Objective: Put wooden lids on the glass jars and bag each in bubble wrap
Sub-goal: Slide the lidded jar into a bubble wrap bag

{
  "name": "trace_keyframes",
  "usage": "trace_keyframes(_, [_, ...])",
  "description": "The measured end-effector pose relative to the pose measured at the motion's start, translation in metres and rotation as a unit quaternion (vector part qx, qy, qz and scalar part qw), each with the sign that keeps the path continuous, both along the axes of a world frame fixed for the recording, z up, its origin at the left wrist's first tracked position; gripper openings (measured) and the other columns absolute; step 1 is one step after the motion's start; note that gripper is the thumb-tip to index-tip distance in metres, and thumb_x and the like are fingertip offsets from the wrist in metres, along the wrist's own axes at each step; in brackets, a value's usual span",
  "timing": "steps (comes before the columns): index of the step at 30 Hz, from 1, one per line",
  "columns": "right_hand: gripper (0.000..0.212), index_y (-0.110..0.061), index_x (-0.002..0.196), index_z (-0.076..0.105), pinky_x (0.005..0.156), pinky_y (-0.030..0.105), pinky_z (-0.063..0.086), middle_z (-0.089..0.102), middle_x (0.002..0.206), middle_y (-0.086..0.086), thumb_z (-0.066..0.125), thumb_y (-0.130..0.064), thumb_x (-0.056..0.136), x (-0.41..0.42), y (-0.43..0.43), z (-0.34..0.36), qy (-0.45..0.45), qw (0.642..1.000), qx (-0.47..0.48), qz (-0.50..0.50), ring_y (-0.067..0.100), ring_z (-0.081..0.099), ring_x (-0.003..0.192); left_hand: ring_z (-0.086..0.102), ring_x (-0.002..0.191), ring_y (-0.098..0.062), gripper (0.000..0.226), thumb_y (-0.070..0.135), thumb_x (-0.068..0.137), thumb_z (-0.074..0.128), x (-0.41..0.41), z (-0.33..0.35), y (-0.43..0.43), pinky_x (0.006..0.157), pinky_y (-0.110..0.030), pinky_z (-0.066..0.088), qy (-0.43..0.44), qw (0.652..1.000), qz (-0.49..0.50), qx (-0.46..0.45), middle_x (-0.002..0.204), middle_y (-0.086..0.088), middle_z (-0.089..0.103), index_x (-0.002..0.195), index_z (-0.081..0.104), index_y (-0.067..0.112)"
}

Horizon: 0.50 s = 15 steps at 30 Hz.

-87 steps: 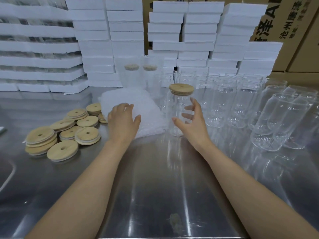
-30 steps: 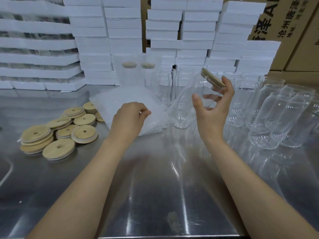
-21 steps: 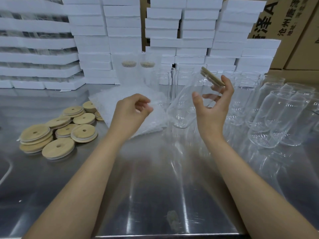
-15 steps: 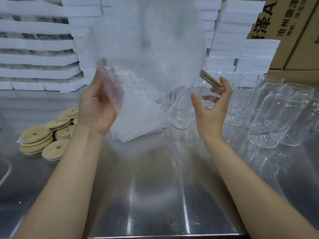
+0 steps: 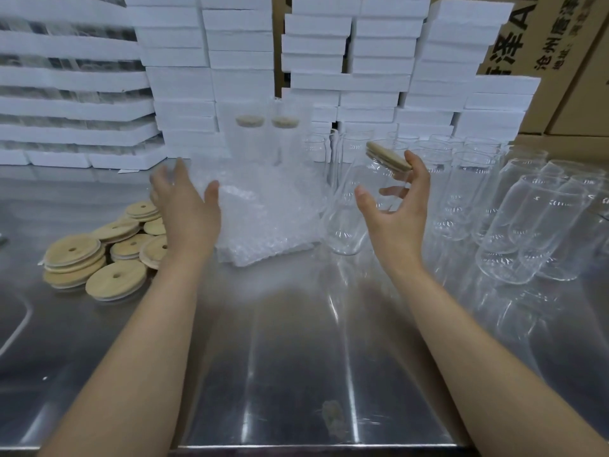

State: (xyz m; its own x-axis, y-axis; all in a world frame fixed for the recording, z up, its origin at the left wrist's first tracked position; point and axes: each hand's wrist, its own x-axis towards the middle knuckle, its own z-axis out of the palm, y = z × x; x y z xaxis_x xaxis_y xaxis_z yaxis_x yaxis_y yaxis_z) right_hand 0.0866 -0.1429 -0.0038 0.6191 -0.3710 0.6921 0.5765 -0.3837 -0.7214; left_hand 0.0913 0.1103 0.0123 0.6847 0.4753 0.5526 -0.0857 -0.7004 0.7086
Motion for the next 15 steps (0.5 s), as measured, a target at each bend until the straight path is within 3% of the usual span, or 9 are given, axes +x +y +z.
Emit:
trace_keyframes(2, [0.075,-0.041,0.137,0.032,0.075,0.038,0.056,0.04,0.12,-0.023,0.071,-0.047,0.073,0.0,0.0,0.0,0.004,1.0,-0.006,-0.004,0.005,0.056,0.096,0.027,0.13,-0.034,0.072,0.051,0.087,0.061,-0.001,-0.002,-0.004,0.105,-0.046,0.023,0.075,0.992,0.057,0.084,0.142,-0.017,0.029,0.14,0.038,0.007])
trace_keyframes(5, [0.076,-0.041,0.137,0.032,0.076,0.041,0.056,0.04,0.12,-0.023,0.072,-0.046,0.073,0.001,0.0,-0.001,0.009,1.0,-0.011,-0.01,0.006,0.057,0.096,0.037,0.125,-0.031,0.065,0.053,0.082,0.064,-0.001,-0.002,-0.003,0.099,-0.046,0.022,0.158,0.975,0.05,0.147,0.133,-0.013,0.045,0.131,0.048,0.013])
trace_keyframes(8, [0.078,-0.04,0.139,0.033,0.075,0.038,0.056,0.04,0.12,-0.024,0.072,-0.047,0.072,0.002,0.0,-0.002,0.009,1.0,-0.011,-0.014,0.004,0.057,0.095,0.054,0.11,-0.025,0.027,0.022,0.09,0.059,0.0,-0.003,0.0,0.093,-0.04,0.023,0.096,0.987,0.011,0.13,0.107,-0.004,0.067,0.117,0.062,0.019])
trace_keyframes(11, [0.078,-0.04,0.139,0.033,0.074,0.036,0.056,0.04,0.12,-0.025,0.072,-0.048,0.072,0.002,-0.001,-0.002,0.009,1.0,-0.013,-0.018,0.004,0.057,0.095,0.057,0.101,-0.023,0.022,0.005,0.092,0.053,-0.003,0.004,-0.001,0.077,-0.033,0.017,-0.024,0.99,0.001,0.138,0.101,-0.004,0.069,0.101,0.069,0.017])
trace_keyframes(13, [0.076,-0.043,0.137,0.032,0.073,0.036,0.056,0.041,0.121,-0.022,0.072,-0.049,0.072,0.002,-0.001,-0.002,0.007,1.0,-0.013,-0.021,0.005,0.057,0.095,0.059,0.098,-0.026,0.019,0.007,0.093,0.054,-0.003,0.008,-0.009,0.085,-0.035,0.028,-0.074,0.982,-0.042,0.169,0.101,-0.005,0.067,0.1,0.07,0.016])
trace_keyframes(15, [0.074,-0.048,0.134,0.031,0.074,0.036,0.056,0.041,0.121,-0.022,0.071,-0.05,0.071,0.001,-0.001,-0.001,0.007,1.0,-0.014,-0.021,0.004,0.057,0.095,0.057,0.103,-0.029,0.019,0.022,0.095,0.056,-0.004,0.004,-0.024,0.094,-0.043,0.036,-0.036,0.972,-0.102,0.207,0.108,-0.005,0.065,0.109,0.068,0.014])
